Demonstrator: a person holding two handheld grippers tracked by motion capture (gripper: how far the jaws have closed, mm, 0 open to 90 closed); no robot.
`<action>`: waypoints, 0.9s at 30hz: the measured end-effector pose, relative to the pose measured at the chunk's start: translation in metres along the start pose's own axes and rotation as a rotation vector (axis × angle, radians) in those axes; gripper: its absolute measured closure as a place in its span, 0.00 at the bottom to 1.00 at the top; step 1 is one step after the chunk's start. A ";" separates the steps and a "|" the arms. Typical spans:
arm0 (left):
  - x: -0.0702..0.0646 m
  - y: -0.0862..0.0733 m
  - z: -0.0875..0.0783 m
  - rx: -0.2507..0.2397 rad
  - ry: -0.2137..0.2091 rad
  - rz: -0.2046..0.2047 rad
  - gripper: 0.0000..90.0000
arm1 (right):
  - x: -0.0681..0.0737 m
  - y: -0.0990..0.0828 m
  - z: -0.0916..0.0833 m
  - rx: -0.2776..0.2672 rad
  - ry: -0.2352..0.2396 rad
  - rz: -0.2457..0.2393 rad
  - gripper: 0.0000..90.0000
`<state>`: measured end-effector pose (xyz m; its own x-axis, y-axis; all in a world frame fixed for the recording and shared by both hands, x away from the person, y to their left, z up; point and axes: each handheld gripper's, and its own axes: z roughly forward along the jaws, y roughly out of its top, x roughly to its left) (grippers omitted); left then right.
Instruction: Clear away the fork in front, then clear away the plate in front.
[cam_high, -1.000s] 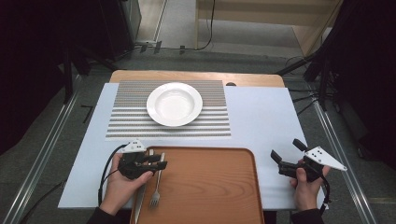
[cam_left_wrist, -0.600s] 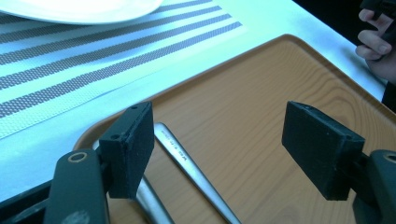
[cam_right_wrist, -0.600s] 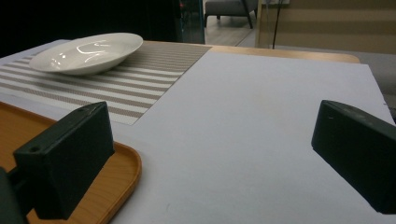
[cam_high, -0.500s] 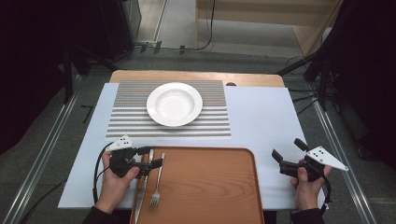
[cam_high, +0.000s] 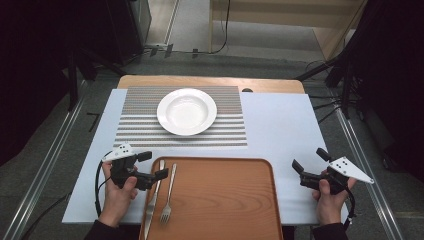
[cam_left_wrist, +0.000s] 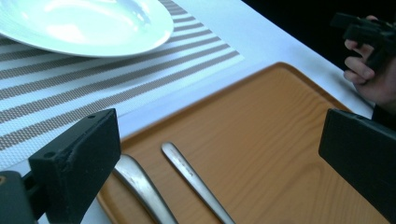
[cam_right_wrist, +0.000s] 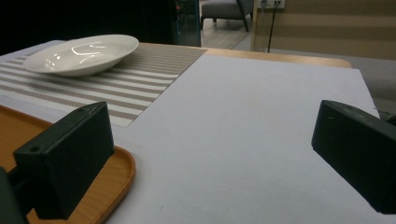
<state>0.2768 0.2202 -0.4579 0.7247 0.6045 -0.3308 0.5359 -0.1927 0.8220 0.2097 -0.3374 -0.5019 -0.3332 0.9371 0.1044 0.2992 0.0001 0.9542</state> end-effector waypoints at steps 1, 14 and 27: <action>0.001 0.002 0.001 0.000 -0.003 -0.002 0.00 | 0.000 0.000 -0.001 -0.001 -0.004 -0.007 0.00; 0.018 0.021 0.006 -0.015 0.021 -0.006 0.00 | -0.006 -0.001 -0.015 -0.019 -0.020 0.008 0.00; 0.034 0.046 0.018 -0.011 0.033 -0.027 0.00 | -0.008 -0.006 -0.020 -0.006 -0.013 0.003 0.00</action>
<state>0.3340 0.2175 -0.4398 0.6952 0.6348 -0.3372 0.5499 -0.1676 0.8182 0.1926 -0.3518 -0.5033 -0.3210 0.9414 0.1032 0.2950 -0.0042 0.9555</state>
